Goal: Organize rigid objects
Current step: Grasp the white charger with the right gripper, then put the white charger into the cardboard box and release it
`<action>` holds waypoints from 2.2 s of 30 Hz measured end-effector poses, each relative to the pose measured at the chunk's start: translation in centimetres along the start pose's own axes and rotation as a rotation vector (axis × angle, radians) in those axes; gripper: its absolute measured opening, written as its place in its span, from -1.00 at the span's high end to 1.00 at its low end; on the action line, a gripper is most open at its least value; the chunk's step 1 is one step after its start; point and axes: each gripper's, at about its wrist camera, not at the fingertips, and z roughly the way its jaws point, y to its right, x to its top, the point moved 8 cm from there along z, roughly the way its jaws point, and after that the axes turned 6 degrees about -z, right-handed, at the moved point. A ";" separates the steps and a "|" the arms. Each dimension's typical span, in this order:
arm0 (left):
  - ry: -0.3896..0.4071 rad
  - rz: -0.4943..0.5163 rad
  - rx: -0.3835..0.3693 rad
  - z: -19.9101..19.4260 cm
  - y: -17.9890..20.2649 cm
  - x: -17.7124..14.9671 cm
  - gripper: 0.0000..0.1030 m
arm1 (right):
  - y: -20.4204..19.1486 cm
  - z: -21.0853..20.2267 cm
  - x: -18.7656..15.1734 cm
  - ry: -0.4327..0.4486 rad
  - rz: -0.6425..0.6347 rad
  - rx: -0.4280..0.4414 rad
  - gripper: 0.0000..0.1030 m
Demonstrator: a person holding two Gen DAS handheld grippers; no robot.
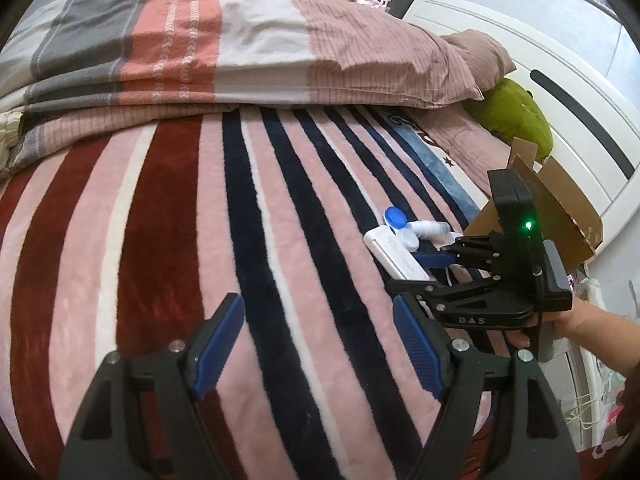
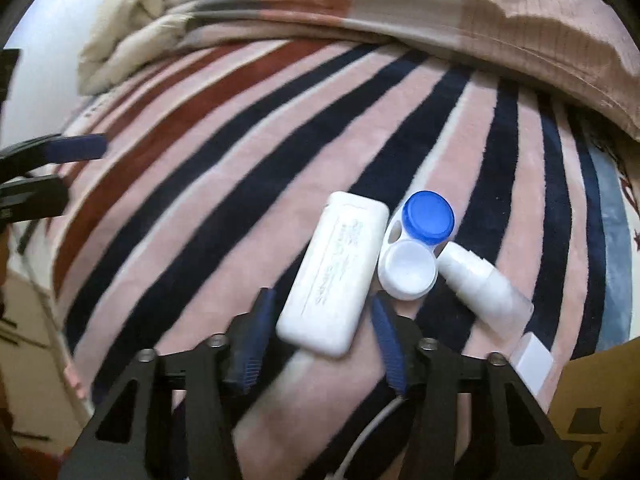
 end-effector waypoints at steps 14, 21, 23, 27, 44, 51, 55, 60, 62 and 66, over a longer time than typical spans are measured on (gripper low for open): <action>0.034 0.046 -0.188 -1.6 7.4 3.7 -0.43 | -5.8 -9.6 2.9 0.206 -0.102 0.070 0.39; 0.066 0.156 -0.259 -2.8 15.1 7.0 -0.34 | -4.9 -17.5 3.6 0.340 -0.121 0.040 0.39; 0.056 0.175 -0.254 -2.1 17.1 7.7 -0.21 | -3.3 -18.9 3.2 0.359 -0.093 0.029 0.39; 0.024 0.228 -0.268 -0.1 21.6 8.6 -0.20 | 0.5 -21.4 1.6 0.389 -0.039 -0.021 0.39; -0.237 0.340 -0.178 10.7 33.0 7.8 -0.16 | 14.1 -21.8 -6.3 0.226 0.203 -0.123 0.40; -0.198 0.358 -0.152 8.9 32.4 8.3 -0.44 | 13.9 -21.5 -7.3 0.155 0.184 -0.166 -0.23; -0.142 0.338 -0.156 6.2 30.6 9.0 -0.45 | 12.9 -21.5 -6.4 0.163 0.160 -0.172 -0.46; -0.053 0.305 -0.118 2.3 26.2 10.2 -0.49 | 9.6 -22.9 -3.7 0.247 0.081 -0.192 -0.87; -0.018 0.276 -0.091 0.8 23.6 10.5 -0.54 | 7.6 -23.0 -2.3 0.267 0.025 -0.183 -0.98; 0.025 0.198 -0.044 -1.4 17.2 10.1 -0.63 | 2.7 -21.9 0.5 0.269 -0.062 -0.113 -0.99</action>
